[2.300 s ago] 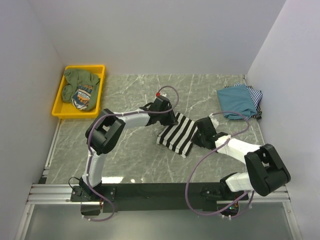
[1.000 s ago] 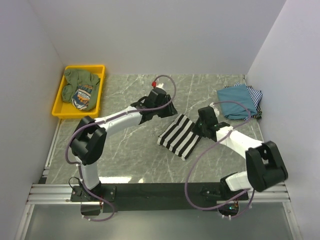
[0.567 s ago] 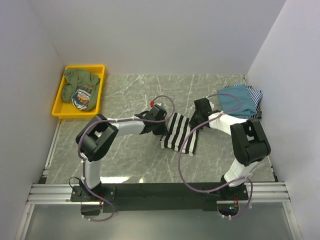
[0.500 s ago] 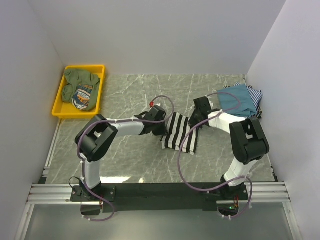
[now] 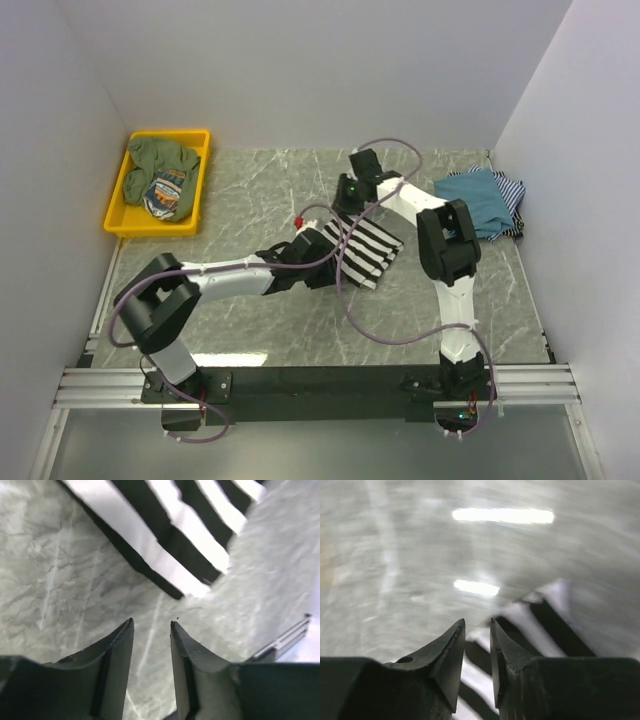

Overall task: Fold and stack the tank tops
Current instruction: Neatly place the folded tank top to the corner

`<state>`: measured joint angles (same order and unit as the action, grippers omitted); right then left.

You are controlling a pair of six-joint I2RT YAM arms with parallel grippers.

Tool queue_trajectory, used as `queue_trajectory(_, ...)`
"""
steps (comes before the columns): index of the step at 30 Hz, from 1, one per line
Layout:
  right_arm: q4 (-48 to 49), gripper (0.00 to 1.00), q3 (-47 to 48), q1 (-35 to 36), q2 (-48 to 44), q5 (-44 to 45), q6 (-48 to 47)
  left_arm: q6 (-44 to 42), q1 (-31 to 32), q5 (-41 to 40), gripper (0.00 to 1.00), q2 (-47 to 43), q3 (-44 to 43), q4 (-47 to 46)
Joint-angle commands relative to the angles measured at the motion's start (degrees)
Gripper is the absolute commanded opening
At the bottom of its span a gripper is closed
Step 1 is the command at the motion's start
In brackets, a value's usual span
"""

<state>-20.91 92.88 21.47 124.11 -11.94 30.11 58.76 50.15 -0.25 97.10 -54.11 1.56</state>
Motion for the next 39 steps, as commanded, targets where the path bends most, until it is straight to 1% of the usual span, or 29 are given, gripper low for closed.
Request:
queue_trajectory(1,-4.05,0.35,9.49,3.22,1.13,-8.17,-6.81,0.74,-0.84,-4.31,0.42,-6.48,-2.75,1.24)
queue_trajectory(2,-5.79,0.36,11.86,3.22,0.96,-6.88,-6.9,0.74,-1.89,-6.93,0.43,-7.35,-3.37,2.47)
queue_trajectory(4,-6.6,0.38,12.15,2.79,-1.58,-4.41,-5.94,0.65,-3.91,-8.18,0.44,-8.77,-5.12,5.55)
queue_trajectory(5,-6.43,0.39,10.32,1.91,-3.16,-1.79,-5.15,0.48,-6.62,-8.27,0.43,-8.68,-5.91,6.6)
queue_trajectory(7,-5.03,0.4,6.37,0.77,-9.83,0.59,-1.64,-1.09,-8.83,-8.8,0.43,-6.76,-8.63,8.01)
queue_trajectory(8,-3.11,0.42,1.04,0.07,-15.34,3.91,-0.24,-1.89,-10.23,-9.58,0.43,-5.44,-9.95,8.28)
queue_trajectory(9,-2.22,0.43,-2.15,-0.03,-18.35,5.51,2.65,-2.77,-10.94,-9.24,0.43,-2.21,-11.53,8.72)
queue_trajectory(10,-1.08,0.43,-5.48,-0.12,-21.43,6.75,4.07,-3.65,-11.56,-8.28,0.42,-0.18,-15.03,9.24)
queue_trajectory(11,2.24,0.44,-13.17,-0.12,-24.42,7.11,5.21,-5.74,-12.44,-6.62,0.41,1.93,-16.98,9.51)
queue_trajectory(12,3.75,0.44,-17.17,-0.12,-30.1,8.07,8.01,-6.72,-12.62,-5.13,0.41,5.78,-19.0,9.77)
queue_trajectory(13,5.07,0.45,-21.04,-0.12,-32.86,8.51,9.17,-9.08,-12.71,-4.24,0.4,7.39,-22.15,9.69)
queue_trajectory(14,7.09,0.46,-28.12,-0.12,-37.76,8.87,10.22,-10.15,-12.8,-3.36,0.41,8.71,-23.14,9.08)
queue_trajectory(16,9.2,0.48,-35.01,-0.12,-42.44,9.22,13.12,-13.13,-12.88,-0.9,0.41,11.96,-26.29,8.28)
queue_trajectory(17,10.7,0.48,-40.88,-0.12,-46.55,9.05,13.92,-14.02,-12.89,-0.54,0.42,13.19,-27.36,8.63)
queue_trajectory(19,11.67,0.52,-46.01,-0.03,-50.62,9.57,16.11,-15.69,-12.97,-1.32,0.42,16.44,-30.42,9.59)
queue_trajectory(20,12.98,0.53,-50.65,0.14,-54.21,9.22,17.78,-16.13,-13.06,-1.77,0.42,18.02,-31.14,10.73)
queue_trajectory(23,14.92,0.55,-57.61,1.11,-59.84,8.6,20.07,-17.19,-12.97,-2.82,0.42,19.79,-32.73,11.97)
queue_trajectory(27,15.63,0.61,-62.73,4.36,-63.82,10.8,24.38,-17.28,-12.97,-3.88,0.42,22.86,-33.43,13.81)
queue_trajectory(30,17.56,0.64,-65.19,7.61,-64.17,11.5,27.71,-16.4,-12.97,-4.84,0.41,24.63,-33.17,15.05)
queue_trajectory(32,19.32,0.66,-66.34,10.32,-63.56,11.86,30.52,-15.35,-13.06,-5.02,0.39,24.98,-31.86,15.4)
queue_trajectory(33,19.93,0.67,-66.69,10.95,-63.3,13.34,31.41,-14.91,-13.06,-5.2,0.38,25.15,-31.33,15.49)
queue_trajectory(36,22.56,0.68,-68.0,13.58,-61.89,14.57,35.18,-12.54,-13.15,-4.76,0.36,24.02,-26.86,13.83)
queue_trajectory(37,23.97,0.68,-68.88,14.38,-61.8,15.1,36.24,-10.53,-13.24,-4.58,0.33,23.49,-23.62,12.51)
queue_trajectory(38,24.85,0.68,-69.5,14.99,-61.89,15.72,38.16,-9.55,-13.32,-4.23,0.33,22.27,-21.85,11.37)
queue_trajectory(39,25.47,0.69,-69.94,16.22,-61.8,16.77,39.05,-8.67,-13.32,-3.19,0.32,21.56,-18.0,10.23)
